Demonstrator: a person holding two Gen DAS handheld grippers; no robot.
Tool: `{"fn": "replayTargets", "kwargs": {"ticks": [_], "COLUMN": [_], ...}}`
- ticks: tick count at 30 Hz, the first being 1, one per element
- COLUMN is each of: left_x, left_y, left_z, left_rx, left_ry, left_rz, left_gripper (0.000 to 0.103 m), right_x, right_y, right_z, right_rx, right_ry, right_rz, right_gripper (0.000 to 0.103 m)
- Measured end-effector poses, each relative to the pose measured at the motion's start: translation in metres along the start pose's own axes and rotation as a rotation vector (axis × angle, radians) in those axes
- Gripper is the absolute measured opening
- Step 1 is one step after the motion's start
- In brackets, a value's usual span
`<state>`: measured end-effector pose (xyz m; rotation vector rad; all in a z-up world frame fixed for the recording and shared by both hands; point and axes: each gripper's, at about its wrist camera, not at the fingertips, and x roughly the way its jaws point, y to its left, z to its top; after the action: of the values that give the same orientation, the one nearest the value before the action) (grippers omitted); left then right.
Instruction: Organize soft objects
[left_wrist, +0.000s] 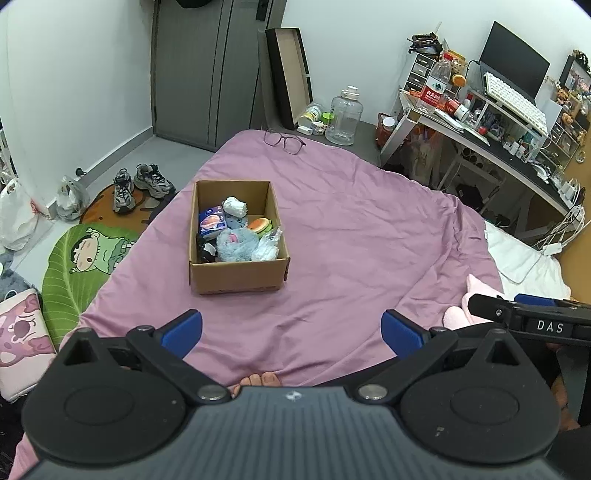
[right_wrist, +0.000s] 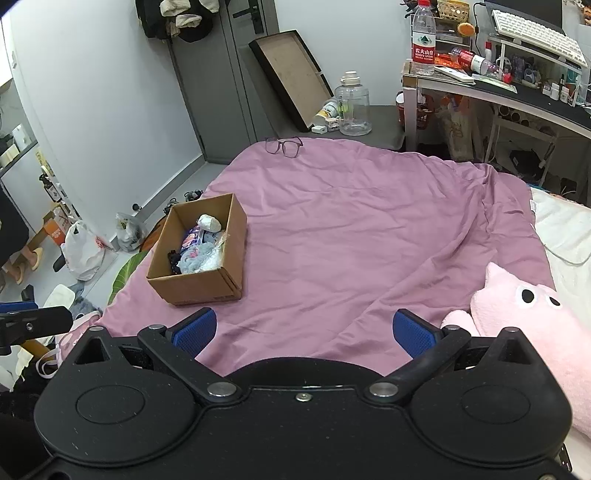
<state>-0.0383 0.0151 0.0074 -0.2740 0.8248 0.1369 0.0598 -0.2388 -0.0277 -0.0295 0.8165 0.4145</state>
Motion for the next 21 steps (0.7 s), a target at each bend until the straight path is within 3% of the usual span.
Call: {"fn": "replayTargets", "kwargs": {"ticks": [21], "left_x": [-0.0005], "left_y": [0.0018], "left_z": [0.0010], "left_rx": [-0.010], "left_ry": [0.003], "left_rz": [0.027], "left_gripper": [0.102], "right_x": [-0.0018], "right_y": [0.0057], "right_z": [0.0009], "right_rx": [-0.023], "right_ry": [-0.011], "right_rz": [-0.015], "right_gripper": [0.103]}}
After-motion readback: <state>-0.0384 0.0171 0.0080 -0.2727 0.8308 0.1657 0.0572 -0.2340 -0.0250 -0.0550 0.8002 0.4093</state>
